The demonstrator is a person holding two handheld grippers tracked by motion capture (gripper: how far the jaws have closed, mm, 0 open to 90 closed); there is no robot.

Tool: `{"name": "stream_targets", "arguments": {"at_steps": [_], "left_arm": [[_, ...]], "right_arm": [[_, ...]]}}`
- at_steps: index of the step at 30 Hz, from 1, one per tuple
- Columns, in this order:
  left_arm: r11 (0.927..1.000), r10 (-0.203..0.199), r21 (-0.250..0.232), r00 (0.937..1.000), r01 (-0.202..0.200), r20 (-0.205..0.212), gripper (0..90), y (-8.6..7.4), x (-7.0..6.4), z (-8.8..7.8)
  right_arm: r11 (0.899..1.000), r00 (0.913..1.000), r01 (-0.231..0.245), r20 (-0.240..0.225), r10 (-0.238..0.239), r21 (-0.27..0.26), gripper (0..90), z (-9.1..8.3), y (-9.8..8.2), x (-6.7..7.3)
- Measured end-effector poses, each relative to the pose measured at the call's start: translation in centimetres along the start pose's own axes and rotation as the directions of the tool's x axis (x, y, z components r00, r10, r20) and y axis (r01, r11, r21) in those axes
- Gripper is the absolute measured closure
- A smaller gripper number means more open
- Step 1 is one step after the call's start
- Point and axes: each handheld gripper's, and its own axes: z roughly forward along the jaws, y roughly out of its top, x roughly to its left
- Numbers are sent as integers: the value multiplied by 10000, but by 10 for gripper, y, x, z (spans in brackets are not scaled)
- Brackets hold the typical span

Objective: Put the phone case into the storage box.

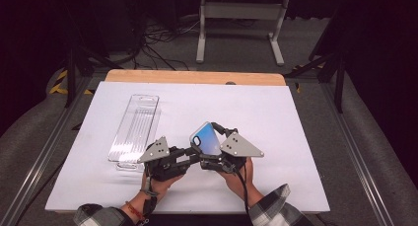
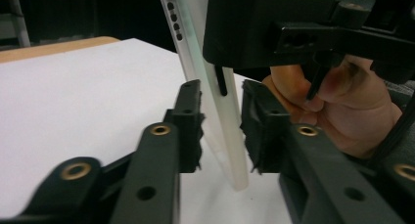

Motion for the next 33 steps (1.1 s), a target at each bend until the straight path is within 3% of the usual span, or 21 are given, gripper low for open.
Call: {"name": "stream_targets", "arguments": {"at_steps": [7, 13, 21, 25, 33], "left_arm": [[9998, -80, -162, 9998, 77, -202, 809, 0, 2, -2], [9998, 176, 10, 9996, -175, -199, 815, 1, 1, -4], [9970, 749, 212, 9971, -746, -114, 820, 5, -1, -6], [9933, 1105, 352, 9937, -1098, -185, 821, 7, -3, -8], [9870, 1557, 460, 9871, -1539, -378, 822, 10, -2, -12]], "right_arm": [[9997, 9998, 46, 195, -41, -228, 171, -2, 0, 3], [9994, 9993, 249, 296, -242, -241, 171, -3, 0, 6], [9992, 9994, 286, 221, -280, -295, 167, -7, 1, 8], [9995, 9999, 169, -23, -169, -273, 159, -10, 1, 6], [9995, 9997, 214, -61, -216, -235, 129, -13, 1, 4]]}}
